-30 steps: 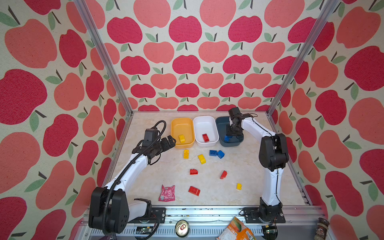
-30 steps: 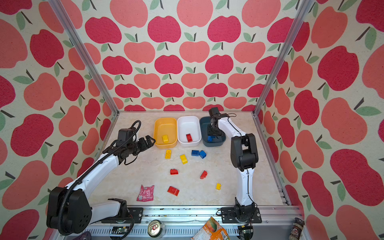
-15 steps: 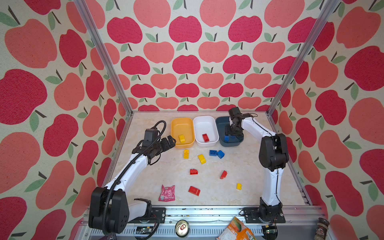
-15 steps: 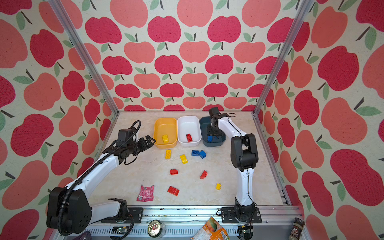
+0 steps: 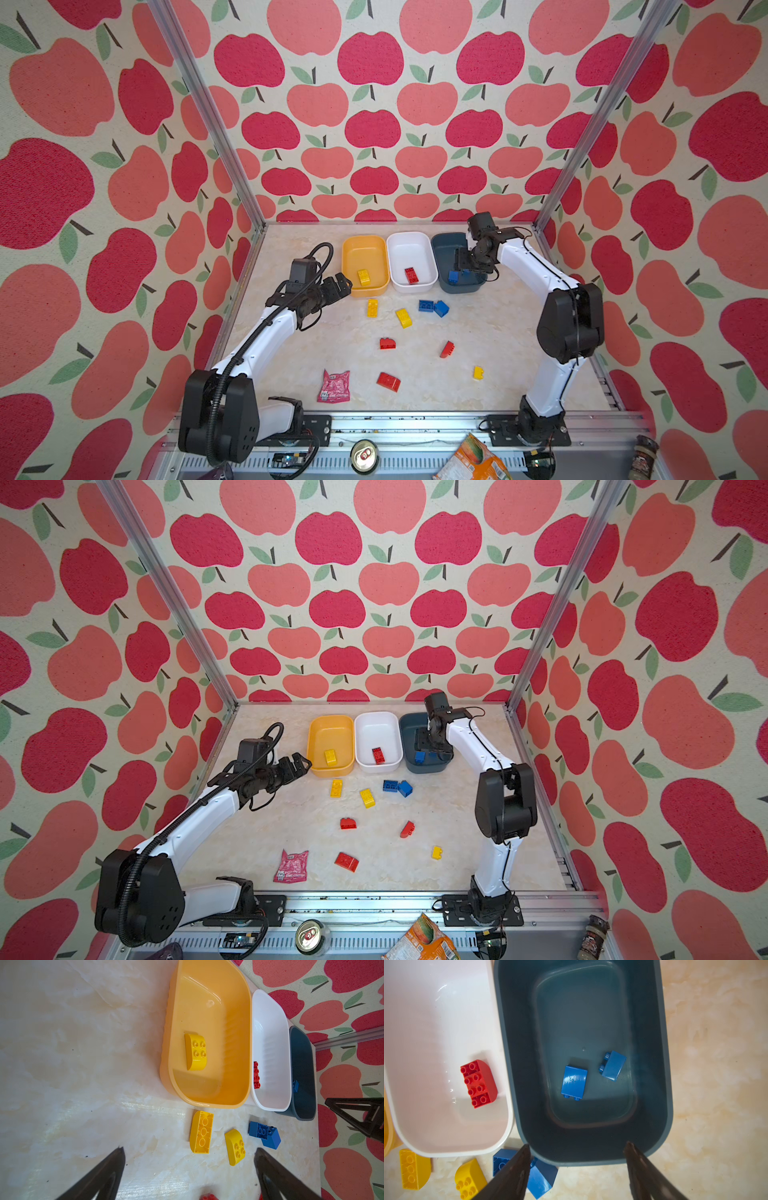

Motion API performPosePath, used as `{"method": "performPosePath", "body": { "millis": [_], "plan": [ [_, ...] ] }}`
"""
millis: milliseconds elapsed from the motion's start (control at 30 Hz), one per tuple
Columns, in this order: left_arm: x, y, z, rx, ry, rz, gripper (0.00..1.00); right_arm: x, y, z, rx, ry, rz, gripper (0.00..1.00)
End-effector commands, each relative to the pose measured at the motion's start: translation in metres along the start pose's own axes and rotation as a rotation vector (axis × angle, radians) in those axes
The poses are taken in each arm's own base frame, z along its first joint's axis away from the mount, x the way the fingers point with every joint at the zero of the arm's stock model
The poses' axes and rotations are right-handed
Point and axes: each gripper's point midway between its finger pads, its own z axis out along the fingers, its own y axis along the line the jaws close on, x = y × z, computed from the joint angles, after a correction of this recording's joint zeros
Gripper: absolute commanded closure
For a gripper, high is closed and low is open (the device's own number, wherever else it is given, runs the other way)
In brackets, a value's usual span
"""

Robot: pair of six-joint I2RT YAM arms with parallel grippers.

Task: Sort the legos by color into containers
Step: 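Move the right gripper down over the small yellow brick near the robot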

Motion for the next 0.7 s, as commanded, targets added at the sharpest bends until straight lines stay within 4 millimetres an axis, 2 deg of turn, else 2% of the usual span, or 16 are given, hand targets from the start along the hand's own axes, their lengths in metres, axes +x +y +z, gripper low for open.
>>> {"method": "performPosePath", "body": {
  "millis": [0,400,667],
  "plan": [
    [0.002,0.003,0.005,0.003,0.009,-0.014,0.01,0.030,0.003,-0.011,-0.018,0.046,0.034,0.25],
    [0.003,0.001,0.013,0.020,0.022,-0.017,0.01,0.127,-0.008,-0.031,-0.007,0.143,0.129,0.25],
    [0.004,0.001,0.015,0.024,0.026,-0.017,0.01,0.186,-0.011,-0.033,0.016,0.232,0.164,0.26]
  ]
}}
